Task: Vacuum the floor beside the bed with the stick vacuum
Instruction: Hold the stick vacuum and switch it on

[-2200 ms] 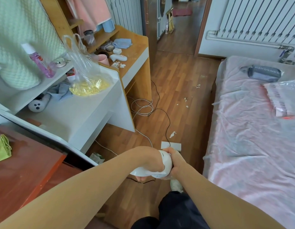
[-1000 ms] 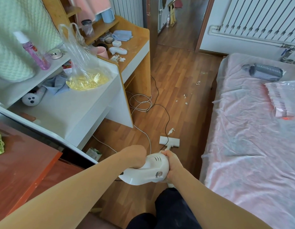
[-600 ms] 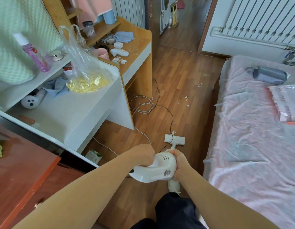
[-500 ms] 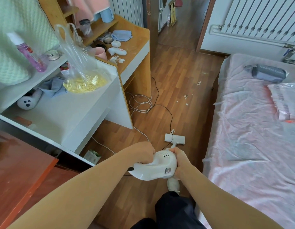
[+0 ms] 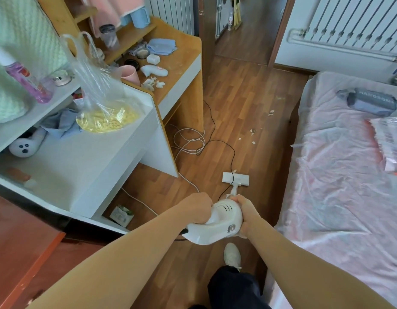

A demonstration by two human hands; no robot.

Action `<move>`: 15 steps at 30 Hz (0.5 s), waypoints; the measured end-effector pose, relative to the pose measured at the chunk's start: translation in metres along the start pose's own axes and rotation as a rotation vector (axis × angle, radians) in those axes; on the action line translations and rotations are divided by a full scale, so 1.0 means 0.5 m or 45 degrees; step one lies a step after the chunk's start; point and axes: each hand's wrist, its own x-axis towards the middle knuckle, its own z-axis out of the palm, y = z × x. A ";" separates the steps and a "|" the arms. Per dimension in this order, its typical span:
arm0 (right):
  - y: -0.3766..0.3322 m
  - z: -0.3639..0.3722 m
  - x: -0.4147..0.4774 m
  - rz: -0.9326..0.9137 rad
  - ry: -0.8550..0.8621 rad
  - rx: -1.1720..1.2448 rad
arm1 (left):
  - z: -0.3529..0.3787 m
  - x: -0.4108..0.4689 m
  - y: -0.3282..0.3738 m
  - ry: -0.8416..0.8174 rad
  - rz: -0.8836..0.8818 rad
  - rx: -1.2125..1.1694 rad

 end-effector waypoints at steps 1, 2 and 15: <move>-0.015 0.001 0.003 -0.003 -0.001 0.005 | -0.010 0.011 0.003 0.005 0.002 0.000; -0.032 0.003 0.006 0.003 0.001 0.010 | -0.021 0.023 0.006 0.007 0.004 0.004; -0.201 0.006 0.030 -0.066 -0.010 0.104 | -0.165 0.141 0.066 0.024 0.037 0.015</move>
